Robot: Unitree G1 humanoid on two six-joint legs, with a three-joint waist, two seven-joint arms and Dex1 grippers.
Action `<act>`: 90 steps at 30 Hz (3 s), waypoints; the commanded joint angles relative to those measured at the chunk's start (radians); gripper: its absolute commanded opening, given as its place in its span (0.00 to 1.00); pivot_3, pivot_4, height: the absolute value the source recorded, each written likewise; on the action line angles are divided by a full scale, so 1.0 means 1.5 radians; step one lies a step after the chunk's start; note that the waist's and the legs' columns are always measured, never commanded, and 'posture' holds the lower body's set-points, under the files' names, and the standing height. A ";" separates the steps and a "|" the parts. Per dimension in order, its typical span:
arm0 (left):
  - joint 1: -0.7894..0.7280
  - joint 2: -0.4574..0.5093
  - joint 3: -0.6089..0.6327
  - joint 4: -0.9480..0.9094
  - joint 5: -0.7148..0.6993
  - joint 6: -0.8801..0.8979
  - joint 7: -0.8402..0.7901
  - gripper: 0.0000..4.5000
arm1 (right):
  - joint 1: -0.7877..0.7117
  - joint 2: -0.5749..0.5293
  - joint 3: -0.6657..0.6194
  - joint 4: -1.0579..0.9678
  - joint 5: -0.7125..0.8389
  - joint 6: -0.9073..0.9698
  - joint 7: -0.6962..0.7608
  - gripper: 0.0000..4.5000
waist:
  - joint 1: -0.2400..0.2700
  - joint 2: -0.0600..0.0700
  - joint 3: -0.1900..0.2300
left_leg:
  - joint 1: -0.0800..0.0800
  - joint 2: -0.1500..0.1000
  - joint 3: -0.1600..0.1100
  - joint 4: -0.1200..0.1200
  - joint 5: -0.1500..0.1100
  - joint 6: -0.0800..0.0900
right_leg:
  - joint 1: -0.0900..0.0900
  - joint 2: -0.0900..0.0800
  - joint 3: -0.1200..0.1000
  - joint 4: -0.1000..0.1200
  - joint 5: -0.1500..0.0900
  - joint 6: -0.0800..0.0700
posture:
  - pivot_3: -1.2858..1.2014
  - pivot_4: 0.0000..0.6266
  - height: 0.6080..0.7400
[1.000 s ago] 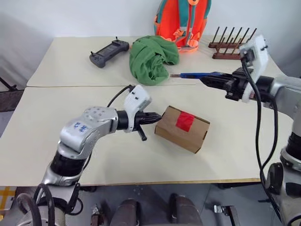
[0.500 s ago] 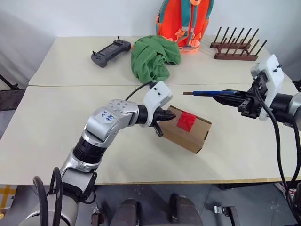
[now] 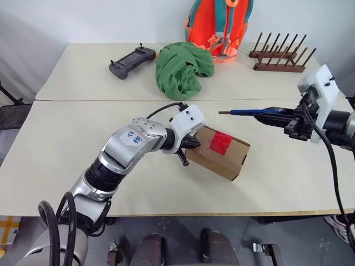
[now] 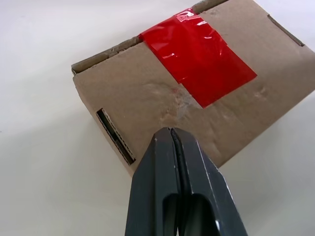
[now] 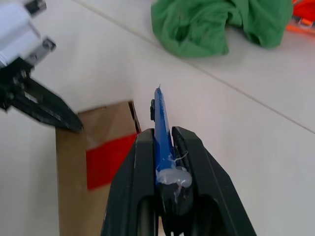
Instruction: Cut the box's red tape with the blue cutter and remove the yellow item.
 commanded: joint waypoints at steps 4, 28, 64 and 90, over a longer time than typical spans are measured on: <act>-0.009 -0.009 0.000 0.041 0.016 -0.001 0.002 0.01 | -0.012 -0.040 0.028 0.002 0.011 -0.028 0.059 0.04 | 0.000 0.000 0.000 | 0.001 0.000 0.000 0.000 0.000 0.000 | 0.001 0.000 0.000 0.000 0.000 0.000 | 0.52 0.24 1.00; -0.009 -0.011 -0.002 0.050 0.022 -0.017 -0.002 0.01 | -0.039 -0.048 0.086 0.057 -0.054 -0.097 0.090 0.04 | 0.000 0.000 0.000 | 0.002 0.000 -0.001 0.001 0.000 0.000 | 0.001 0.000 0.001 0.001 0.000 0.000 | 0.52 0.24 1.00; -0.019 -0.012 -0.024 0.051 0.020 0.010 -0.008 0.01 | -0.036 -0.057 0.081 0.062 -0.039 -0.085 0.099 0.04 | 0.000 0.000 0.000 | 0.002 0.000 -0.001 0.001 0.000 0.000 | 0.001 0.000 0.002 0.001 0.000 0.000 | 0.52 0.24 1.00; -0.011 -0.016 -0.015 0.042 0.020 0.012 0.001 0.01 | -0.083 -0.010 0.187 0.116 -0.101 -0.145 0.123 0.04 | 0.000 0.000 0.000 | 0.002 0.000 -0.001 0.001 0.000 0.000 | 0.001 0.000 0.002 0.001 0.000 0.000 | 0.52 0.24 1.00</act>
